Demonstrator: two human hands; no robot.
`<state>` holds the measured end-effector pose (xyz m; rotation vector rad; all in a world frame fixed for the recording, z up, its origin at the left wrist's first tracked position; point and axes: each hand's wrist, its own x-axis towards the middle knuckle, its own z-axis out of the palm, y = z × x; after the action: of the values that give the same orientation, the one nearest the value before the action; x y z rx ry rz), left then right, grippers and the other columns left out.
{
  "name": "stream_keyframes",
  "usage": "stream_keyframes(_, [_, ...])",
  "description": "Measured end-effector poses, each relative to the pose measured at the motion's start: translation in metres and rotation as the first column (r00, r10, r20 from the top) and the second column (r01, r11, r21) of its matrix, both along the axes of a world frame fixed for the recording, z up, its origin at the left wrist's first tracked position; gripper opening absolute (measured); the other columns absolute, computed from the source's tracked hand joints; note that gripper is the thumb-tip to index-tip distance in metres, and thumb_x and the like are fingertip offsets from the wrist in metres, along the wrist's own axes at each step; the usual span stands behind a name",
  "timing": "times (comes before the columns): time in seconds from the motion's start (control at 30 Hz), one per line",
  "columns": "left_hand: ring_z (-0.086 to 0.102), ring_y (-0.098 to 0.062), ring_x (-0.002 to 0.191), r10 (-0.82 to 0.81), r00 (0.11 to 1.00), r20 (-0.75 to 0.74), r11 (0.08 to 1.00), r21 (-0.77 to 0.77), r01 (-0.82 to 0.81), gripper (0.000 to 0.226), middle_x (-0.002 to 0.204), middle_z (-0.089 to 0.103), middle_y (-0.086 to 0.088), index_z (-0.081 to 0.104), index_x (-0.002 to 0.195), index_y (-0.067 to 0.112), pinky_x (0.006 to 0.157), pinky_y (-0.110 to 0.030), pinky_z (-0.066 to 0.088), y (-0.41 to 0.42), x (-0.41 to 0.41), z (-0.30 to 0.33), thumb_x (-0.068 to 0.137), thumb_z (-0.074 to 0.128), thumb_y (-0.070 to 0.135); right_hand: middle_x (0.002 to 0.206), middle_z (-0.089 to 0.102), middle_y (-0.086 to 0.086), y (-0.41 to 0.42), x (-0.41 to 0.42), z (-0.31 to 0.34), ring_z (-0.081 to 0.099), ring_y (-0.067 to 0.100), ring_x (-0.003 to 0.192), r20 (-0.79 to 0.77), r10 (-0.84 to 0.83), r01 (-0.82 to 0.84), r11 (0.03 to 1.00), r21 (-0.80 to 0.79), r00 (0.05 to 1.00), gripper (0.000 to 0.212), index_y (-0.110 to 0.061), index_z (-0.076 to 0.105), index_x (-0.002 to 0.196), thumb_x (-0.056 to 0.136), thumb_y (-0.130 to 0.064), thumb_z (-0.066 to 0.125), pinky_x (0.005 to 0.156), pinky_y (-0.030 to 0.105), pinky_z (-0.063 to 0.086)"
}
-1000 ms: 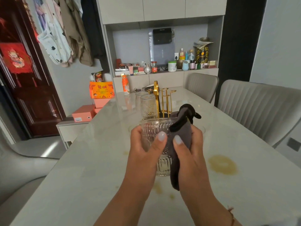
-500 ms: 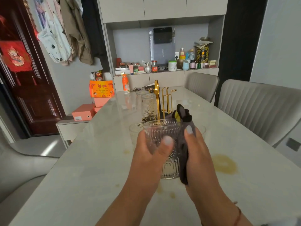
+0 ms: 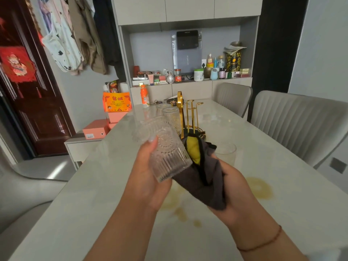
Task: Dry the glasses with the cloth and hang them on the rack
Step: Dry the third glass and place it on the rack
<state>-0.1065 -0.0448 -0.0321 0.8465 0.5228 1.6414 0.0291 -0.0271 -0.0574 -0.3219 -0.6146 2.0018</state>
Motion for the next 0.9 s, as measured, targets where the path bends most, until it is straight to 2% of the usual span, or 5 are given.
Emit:
stream_keyframes(0.2, [0.070, -0.015, 0.105, 0.302, 0.937, -0.176, 0.952, 0.005, -0.306, 0.064, 0.114, 0.073, 0.001, 0.058, 0.127, 0.022, 0.078, -0.028, 0.058, 0.000, 0.005, -0.001, 0.067, 0.076, 0.033, 0.135, 0.057, 0.013, -0.015, -0.004, 0.000, 0.057, 0.033, 0.121, -0.121, -0.065, 0.059, 0.997, -0.055, 0.991, 0.078, -0.007, 0.057, 0.131, 0.065, -0.039, 0.082, 0.078, 0.038, 0.059])
stream_keyframes(0.33, [0.071, -0.005, 0.097, 0.391, 0.877, -0.278, 0.918, 0.044, -0.395, 0.066, 0.103, 0.075, 0.012, 0.059, 0.115, 0.032, 0.070, -0.015, 0.054, -0.003, 0.013, -0.005, 0.054, 0.084, 0.032, 0.129, 0.063, 0.012, -0.030, -0.011, 0.001, 0.059, 0.035, 0.119, -0.117, -0.118, 0.116, 0.993, -0.018, 0.986, 0.056, -0.013, 0.053, 0.134, 0.086, -0.041, 0.049, 0.084, 0.039, 0.058])
stream_keyframes(0.6, [0.070, 0.004, 0.089, 0.444, 0.822, -0.358, 0.895, 0.137, -0.424, 0.090, 0.096, 0.075, 0.014, 0.057, 0.124, 0.022, 0.064, -0.006, 0.050, -0.011, 0.015, 0.000, 0.040, 0.087, 0.034, 0.127, 0.064, 0.013, -0.034, -0.007, 0.002, 0.062, 0.035, 0.115, -0.109, -0.161, 0.166, 0.986, 0.031, 0.981, 0.060, -0.018, 0.055, 0.133, 0.077, -0.040, 0.055, 0.098, 0.050, 0.048])
stream_keyframes(0.77, [0.066, 0.002, 0.096, 0.508, 0.578, -0.638, 0.847, 0.246, -0.471, 0.073, 0.109, 0.067, 0.011, 0.050, 0.123, 0.028, 0.066, -0.008, 0.052, -0.012, -0.013, 0.011, 0.062, 0.090, 0.027, 0.114, 0.072, 0.002, -0.031, 0.003, 0.013, 0.067, 0.022, 0.108, 0.032, -0.436, 0.424, 0.887, 0.181, 0.899, 0.039, -0.026, 0.064, 0.120, 0.084, -0.034, 0.050, 0.104, 0.051, 0.043])
stream_keyframes(0.9, [0.059, 0.017, 0.089, 0.409, 0.364, -0.837, 0.896, 0.294, -0.332, 0.067, 0.098, 0.064, 0.023, 0.052, 0.105, 0.042, 0.060, -0.001, 0.045, -0.017, -0.021, 0.015, 0.051, 0.092, 0.039, 0.117, 0.070, -0.005, -0.026, 0.009, 0.031, 0.063, 0.016, 0.114, 0.166, -0.597, 0.476, 0.753, 0.454, 0.785, 0.028, -0.037, 0.066, 0.113, 0.087, -0.034, 0.057, 0.105, 0.047, 0.042])
